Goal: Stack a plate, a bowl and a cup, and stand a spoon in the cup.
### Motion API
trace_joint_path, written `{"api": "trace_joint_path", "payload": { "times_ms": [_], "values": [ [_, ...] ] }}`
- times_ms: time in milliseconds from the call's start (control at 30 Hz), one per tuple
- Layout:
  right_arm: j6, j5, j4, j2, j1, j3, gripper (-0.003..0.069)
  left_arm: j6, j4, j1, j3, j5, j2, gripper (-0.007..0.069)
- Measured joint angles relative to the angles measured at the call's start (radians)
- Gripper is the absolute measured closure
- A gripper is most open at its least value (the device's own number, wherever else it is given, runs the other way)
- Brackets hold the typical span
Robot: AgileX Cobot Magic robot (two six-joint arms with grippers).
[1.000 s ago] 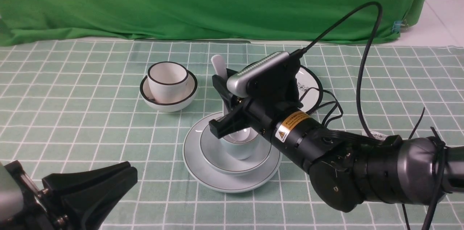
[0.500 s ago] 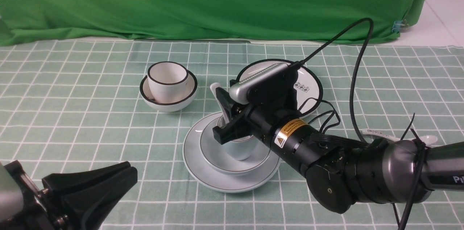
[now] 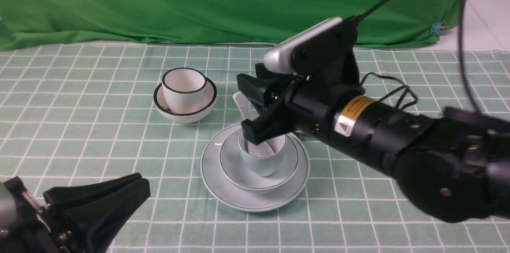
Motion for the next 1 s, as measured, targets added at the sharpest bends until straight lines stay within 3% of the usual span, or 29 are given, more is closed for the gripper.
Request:
{"api": "trace_joint_path", "payload": {
  "times_ms": [167, 200, 233, 333, 500, 733, 1000],
  "values": [
    [-0.026, 0.429, 0.000, -0.205, 0.002, 0.000, 0.0488, 0.000, 0.011, 0.000, -0.079, 0.103, -0.047, 0.0612],
    [-0.026, 0.446, 0.000, -0.206, 0.002, 0.000, 0.0495, 0.000, 0.011, 0.000, -0.081, 0.109, -0.050, 0.0612],
    [-0.024, 0.562, 0.000, -0.251, 0.002, 0.000, 0.0543, 0.000, 0.011, 0.000, -0.085, 0.128, -0.074, 0.0612],
    [0.057, 0.801, 0.000, -0.335, 0.003, 0.000, 0.0628, 0.000, 0.013, 0.000, -0.076, 0.159, -0.133, 0.0612],
    [0.168, 1.027, 0.000, -0.407, 0.004, 0.000, 0.0638, 0.000, 0.020, 0.000, -0.052, 0.191, -0.176, 0.0612],
    [0.188, 1.050, -0.001, -0.432, 0.004, 0.000, 0.0627, 0.000, 0.022, 0.000, -0.039, 0.199, -0.176, 0.0612],
    [0.186, 0.915, -0.007, -0.434, -0.001, 0.000, 0.0613, -0.003, 0.027, 0.000, -0.039, 0.199, -0.176, 0.0612]
  ]
}}
